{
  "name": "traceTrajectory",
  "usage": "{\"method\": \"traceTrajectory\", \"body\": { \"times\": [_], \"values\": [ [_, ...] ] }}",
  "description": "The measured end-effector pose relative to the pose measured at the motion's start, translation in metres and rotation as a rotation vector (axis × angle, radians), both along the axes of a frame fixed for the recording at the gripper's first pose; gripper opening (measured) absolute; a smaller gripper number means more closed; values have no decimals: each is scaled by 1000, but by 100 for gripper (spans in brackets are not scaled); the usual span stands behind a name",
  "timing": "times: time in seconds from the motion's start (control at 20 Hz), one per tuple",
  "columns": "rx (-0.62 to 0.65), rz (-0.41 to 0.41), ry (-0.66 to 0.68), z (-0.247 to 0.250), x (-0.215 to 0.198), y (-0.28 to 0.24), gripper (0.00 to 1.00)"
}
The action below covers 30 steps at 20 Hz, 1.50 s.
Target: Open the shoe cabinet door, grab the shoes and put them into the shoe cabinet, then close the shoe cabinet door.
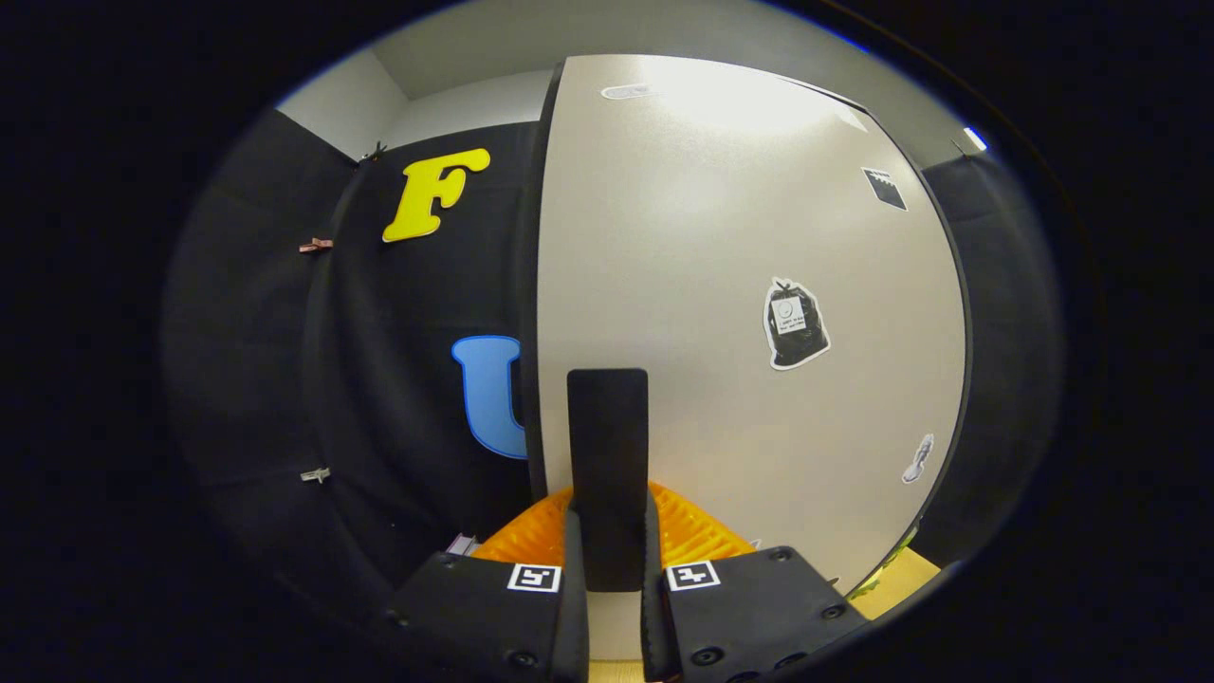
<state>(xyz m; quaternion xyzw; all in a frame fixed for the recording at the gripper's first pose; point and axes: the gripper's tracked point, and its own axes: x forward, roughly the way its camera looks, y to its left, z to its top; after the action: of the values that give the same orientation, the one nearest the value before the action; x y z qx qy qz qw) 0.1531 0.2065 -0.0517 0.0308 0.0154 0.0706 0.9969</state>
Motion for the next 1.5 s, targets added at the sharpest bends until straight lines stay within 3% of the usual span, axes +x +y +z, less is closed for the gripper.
{"method": "traceTrajectory", "body": {
  "times": [0.85, 1.1, 1.5],
  "values": [
    [35, 153, -6, 23, -132, -74, 25],
    [38, 137, -10, 25, -161, -114, 25],
    [21, 32, 3, 26, -185, -187, 21]
  ]
}}
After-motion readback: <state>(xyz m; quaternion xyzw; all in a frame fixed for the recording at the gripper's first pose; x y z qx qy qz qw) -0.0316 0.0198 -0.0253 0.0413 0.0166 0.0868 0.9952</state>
